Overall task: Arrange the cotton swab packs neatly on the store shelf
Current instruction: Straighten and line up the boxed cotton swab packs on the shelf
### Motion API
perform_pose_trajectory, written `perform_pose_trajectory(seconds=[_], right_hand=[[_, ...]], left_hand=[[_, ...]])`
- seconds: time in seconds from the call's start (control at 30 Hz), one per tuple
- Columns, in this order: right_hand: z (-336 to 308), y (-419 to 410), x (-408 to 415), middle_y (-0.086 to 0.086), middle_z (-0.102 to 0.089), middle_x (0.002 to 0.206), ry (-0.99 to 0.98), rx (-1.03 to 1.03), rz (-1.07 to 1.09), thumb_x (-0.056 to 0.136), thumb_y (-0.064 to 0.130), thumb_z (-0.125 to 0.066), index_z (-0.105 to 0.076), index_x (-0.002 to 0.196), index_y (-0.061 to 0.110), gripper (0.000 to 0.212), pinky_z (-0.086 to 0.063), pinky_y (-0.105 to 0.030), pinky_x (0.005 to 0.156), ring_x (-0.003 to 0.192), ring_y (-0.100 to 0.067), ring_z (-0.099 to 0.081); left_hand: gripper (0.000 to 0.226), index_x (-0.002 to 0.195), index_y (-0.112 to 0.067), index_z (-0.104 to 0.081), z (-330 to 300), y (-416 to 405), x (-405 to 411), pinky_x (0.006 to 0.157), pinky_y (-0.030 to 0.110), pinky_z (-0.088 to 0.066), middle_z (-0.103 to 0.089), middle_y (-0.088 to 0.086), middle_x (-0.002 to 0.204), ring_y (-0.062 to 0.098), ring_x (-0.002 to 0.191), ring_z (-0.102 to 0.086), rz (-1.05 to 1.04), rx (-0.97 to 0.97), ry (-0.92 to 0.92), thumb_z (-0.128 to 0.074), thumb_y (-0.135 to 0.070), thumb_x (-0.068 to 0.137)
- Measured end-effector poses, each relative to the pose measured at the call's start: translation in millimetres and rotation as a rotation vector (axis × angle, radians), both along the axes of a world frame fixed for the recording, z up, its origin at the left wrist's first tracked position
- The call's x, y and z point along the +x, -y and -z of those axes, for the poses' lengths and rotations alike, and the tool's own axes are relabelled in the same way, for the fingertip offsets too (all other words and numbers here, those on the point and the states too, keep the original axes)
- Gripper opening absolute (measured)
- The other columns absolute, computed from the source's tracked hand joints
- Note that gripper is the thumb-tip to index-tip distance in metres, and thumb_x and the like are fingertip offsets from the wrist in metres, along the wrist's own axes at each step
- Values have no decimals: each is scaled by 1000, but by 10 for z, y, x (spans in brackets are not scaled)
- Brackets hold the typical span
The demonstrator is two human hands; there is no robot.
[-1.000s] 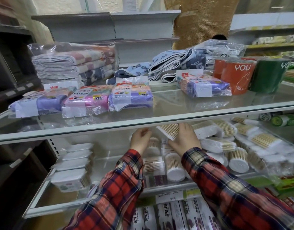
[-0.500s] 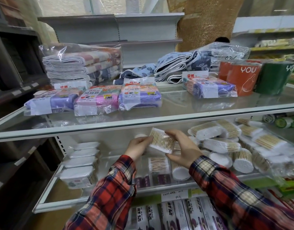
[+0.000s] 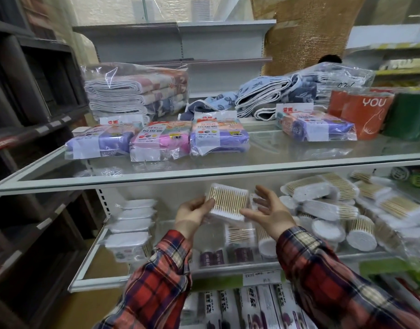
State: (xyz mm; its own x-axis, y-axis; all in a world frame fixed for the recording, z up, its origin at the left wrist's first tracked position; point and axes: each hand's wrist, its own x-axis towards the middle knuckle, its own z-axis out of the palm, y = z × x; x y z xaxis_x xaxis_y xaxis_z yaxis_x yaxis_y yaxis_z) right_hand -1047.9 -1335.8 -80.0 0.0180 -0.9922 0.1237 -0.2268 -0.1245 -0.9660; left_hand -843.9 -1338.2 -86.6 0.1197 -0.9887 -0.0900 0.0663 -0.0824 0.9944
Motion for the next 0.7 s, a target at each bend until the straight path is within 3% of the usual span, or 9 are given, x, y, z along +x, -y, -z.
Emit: perform_pose_trajectory(seconds=[0.1,0.17,0.37,0.5,0.6,0.7], right_hand=[[-42,5,77,-10,-61,124,243,143,-6,73,25,-76,-44,135,11,71,-55,-29,85,104,-20,-62],[-82,-23,131,-11,-63,118,227,165,-44,83,17,-69,-46,133,8,56,-57,-22,73,101,-20,-64],[-92,-81,229,7,-63,92,173,166,-66,84,10,-68,-51,128,8,48,-55,-23,74,86,-8,-62],[-96,-120,286,7,-63,90,185,171,-84,83,8,-68,-50,128,9,48,-56,-17,65,83,-7,-62],[-103,-123,337,7,-64,91,189,170,-91,83,9,-69,-50,129,9,49,-56,-21,70,84,-7,-63],[-103,-122,369,6,-65,93,200,160,-111,83,9,-69,-51,123,14,44,-55,-23,73,86,-8,-63]], left_hand=[[46,120,-4,-63,-9,-59,26,100,45,-49,-73,8,108,27,104,-67,-8,-22,-32,-73,-28,82],[42,120,-3,-62,-12,-90,28,100,44,-49,-72,10,109,26,104,-67,-8,-29,-49,-71,-23,84],[40,122,-4,-59,-23,-200,69,99,43,-50,-70,11,113,27,106,-65,-26,-45,-58,-68,-18,86],[37,121,-5,-61,-21,-254,156,88,36,-56,-71,10,110,26,103,-67,-15,-44,-80,-68,-17,86],[34,119,-6,-61,-32,-292,198,76,26,-58,-72,10,108,23,100,-69,-8,-36,-124,-67,-15,87],[32,117,-8,-62,-52,-322,235,74,25,-58,-73,9,106,22,98,-69,-22,-30,-144,-67,-14,86]])
